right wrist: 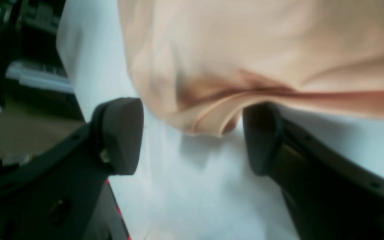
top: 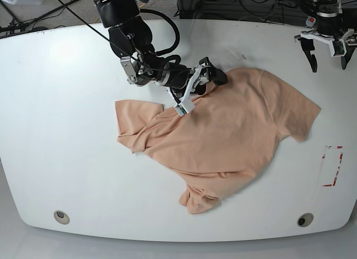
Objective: Fold the T-shirt properly
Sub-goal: 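Reach the right gripper to the peach T-shirt and grasp its fabric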
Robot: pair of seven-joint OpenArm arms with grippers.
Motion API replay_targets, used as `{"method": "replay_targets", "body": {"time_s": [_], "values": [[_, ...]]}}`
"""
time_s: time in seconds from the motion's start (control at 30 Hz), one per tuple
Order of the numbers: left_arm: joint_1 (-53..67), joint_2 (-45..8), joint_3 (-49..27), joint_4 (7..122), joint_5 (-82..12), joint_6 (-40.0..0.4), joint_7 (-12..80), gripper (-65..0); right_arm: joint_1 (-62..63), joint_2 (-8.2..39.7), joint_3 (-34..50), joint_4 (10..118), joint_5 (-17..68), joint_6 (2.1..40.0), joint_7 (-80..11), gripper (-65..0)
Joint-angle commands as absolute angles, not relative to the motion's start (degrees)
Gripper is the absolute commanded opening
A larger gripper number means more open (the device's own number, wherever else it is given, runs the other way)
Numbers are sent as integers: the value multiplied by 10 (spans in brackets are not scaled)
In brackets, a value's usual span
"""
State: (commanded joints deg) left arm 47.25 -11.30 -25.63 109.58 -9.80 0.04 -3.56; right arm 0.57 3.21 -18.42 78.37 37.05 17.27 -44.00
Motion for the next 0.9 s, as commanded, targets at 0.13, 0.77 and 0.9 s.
{"method": "replay_targets", "body": {"time_s": [0.13,0.77,0.9], "values": [[473,-113,-256,1096,-98,0,-36,-144,5,32,-187,784,371,147,-427,-360],[469,-113,-255,1096,-98,0,-36,-144,-93,100,-168,933,377,70,-411,-650],[468,-113,-253,1097,-99,0,-36,-144,-151,123,-115,1002,375,70,-411,-650]]}}
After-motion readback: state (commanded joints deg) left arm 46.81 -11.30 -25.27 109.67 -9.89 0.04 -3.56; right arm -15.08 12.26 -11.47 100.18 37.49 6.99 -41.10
